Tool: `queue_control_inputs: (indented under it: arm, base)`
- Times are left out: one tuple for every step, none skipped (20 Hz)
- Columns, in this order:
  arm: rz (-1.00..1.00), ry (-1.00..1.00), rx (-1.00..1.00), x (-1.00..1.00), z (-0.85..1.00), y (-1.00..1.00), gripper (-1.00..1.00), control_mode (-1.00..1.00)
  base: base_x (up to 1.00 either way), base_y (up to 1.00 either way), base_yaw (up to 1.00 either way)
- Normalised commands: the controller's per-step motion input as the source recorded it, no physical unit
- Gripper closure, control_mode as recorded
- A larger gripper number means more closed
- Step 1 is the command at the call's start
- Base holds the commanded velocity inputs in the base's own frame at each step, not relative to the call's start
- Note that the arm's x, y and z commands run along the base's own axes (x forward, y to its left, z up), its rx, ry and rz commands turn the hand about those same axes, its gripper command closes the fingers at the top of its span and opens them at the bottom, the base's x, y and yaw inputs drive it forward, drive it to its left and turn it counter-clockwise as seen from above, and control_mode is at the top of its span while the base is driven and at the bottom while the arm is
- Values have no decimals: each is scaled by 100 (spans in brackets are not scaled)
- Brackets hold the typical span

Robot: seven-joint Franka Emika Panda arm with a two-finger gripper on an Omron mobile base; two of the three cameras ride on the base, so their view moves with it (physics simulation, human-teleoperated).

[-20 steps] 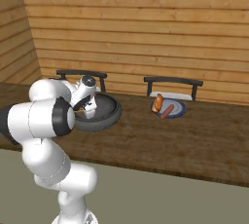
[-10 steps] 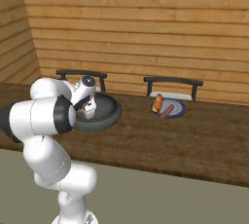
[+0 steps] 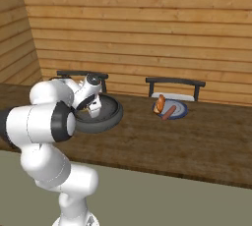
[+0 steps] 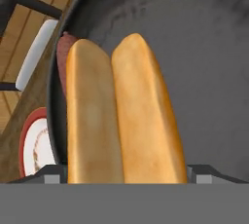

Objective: Place one bun and one sausage from the bowl on each plate.

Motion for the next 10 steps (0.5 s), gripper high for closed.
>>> queue_control_inputs:
  arm:
    - [0, 3, -10, -1, 73, -48, 100, -100]
    - [0, 2, -12, -3, 71, -51, 100, -100]
    - [0, 3, -15, -2, 69, -40, 100, -100]
    - [0, 5, -18, -3, 67, -30, 100, -100]
    - [0, 7, -25, -6, 61, -12, 100, -100]
    - [0, 7, -27, -9, 51, -5, 100, -100]
    - [2, 4, -26, -8, 46, -8, 100, -100]
    - [11, 3, -21, -4, 40, -17, 100, -100]
    - [14, 2, -20, -5, 31, -22, 100, -100]
    - [23, 1, -23, -9, 9, -38, 100, -100]
  base:
    - [0, 0, 0]
    - [0, 0, 0]
    - [0, 0, 0]
    - [0, 0, 0]
    - [0, 0, 0]
    - [0, 0, 0]
    - [0, 0, 0]
    - [0, 0, 0]
    - [0, 0, 0]
    - [0, 0, 0]
